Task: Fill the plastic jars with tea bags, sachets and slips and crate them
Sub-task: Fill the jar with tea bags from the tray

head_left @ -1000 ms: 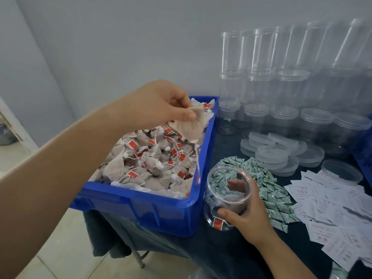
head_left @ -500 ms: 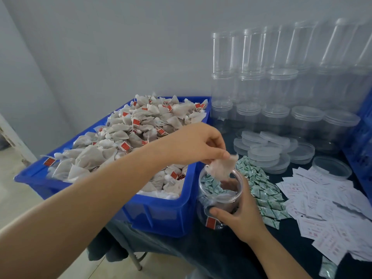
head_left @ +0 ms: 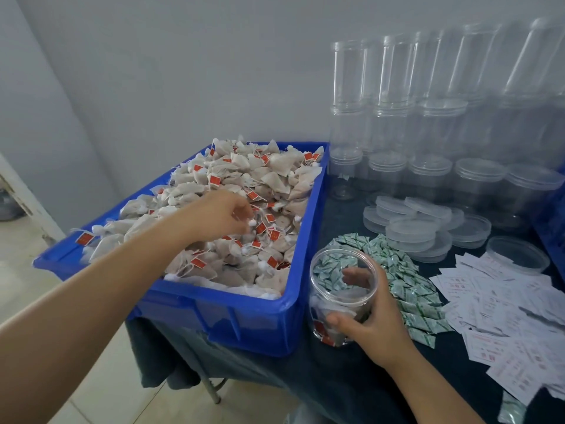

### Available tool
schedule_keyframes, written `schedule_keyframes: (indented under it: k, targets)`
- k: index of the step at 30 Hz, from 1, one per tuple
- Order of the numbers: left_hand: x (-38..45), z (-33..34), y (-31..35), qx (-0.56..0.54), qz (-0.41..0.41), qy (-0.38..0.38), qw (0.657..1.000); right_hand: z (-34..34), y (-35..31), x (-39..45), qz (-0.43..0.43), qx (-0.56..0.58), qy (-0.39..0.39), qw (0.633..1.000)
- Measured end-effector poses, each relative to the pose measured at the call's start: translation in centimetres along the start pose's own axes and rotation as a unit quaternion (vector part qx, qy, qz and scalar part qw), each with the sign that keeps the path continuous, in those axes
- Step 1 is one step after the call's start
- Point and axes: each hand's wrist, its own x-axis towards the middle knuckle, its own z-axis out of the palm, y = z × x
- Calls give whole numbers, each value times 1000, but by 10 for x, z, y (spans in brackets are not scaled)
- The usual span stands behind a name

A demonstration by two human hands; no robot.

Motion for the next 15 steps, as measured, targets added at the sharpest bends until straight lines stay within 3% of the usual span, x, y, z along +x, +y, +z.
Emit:
schedule_keyframes:
  k: [5,15]
  targets:
    - [2,21,-28,94,-19,-124,988,-1,1,0,0,-9,-3,1000]
    - [6,36,-29,221,10,-72,973,-2,-1,0,8,-6,-8,1000]
